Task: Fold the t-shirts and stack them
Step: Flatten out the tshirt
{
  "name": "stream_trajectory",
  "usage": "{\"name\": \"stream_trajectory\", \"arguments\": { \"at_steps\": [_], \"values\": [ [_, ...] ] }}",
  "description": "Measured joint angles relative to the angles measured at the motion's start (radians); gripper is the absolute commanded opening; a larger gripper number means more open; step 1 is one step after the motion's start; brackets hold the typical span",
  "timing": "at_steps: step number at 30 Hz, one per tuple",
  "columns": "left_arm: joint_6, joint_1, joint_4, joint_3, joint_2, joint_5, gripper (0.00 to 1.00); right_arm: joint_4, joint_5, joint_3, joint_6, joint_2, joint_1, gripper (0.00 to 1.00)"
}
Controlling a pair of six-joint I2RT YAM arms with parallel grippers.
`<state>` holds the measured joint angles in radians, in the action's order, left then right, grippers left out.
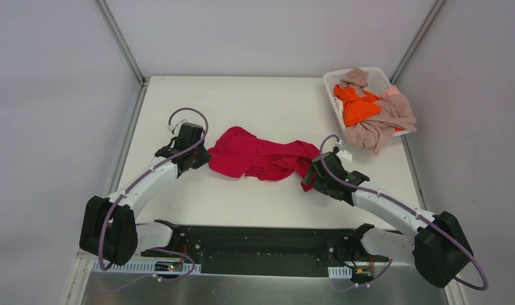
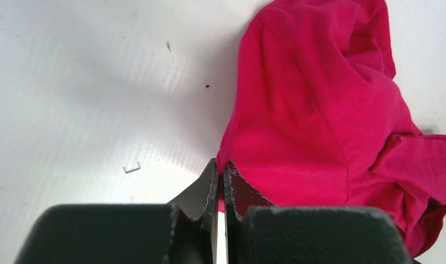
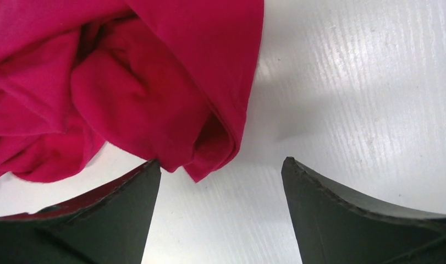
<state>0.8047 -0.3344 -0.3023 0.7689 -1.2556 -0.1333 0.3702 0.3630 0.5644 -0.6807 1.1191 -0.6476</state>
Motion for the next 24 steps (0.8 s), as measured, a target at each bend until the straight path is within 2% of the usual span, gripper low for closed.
{"name": "stream_trajectory", "arguments": {
  "at_steps": [7, 11, 14, 18, 24],
  "values": [
    [-0.002, 0.0, -0.064, -0.016, 0.12, -0.073, 0.0, 0.028, -0.036, 0.0, 0.004, -0.175, 0.001, 0.82],
    [-0.003, 0.0, -0.084, -0.018, 0.161, -0.089, 0.0, 0.023, -0.019, 0.0, 0.024, -0.21, 0.005, 0.79],
    [-0.005, 0.0, -0.093, -0.022, 0.168, -0.088, 0.0, 0.0, -0.022, 0.0, 0.051, -0.175, 0.009, 0.78],
    [-0.008, 0.0, -0.105, -0.026, 0.167, -0.088, 0.0, -0.023, -0.008, 0.031, 0.084, -0.032, 0.009, 0.72],
    [-0.012, 0.0, -0.107, -0.026, 0.167, -0.088, 0.0, -0.039, 0.092, 0.121, 0.085, 0.174, 0.027, 0.5]
  ]
}}
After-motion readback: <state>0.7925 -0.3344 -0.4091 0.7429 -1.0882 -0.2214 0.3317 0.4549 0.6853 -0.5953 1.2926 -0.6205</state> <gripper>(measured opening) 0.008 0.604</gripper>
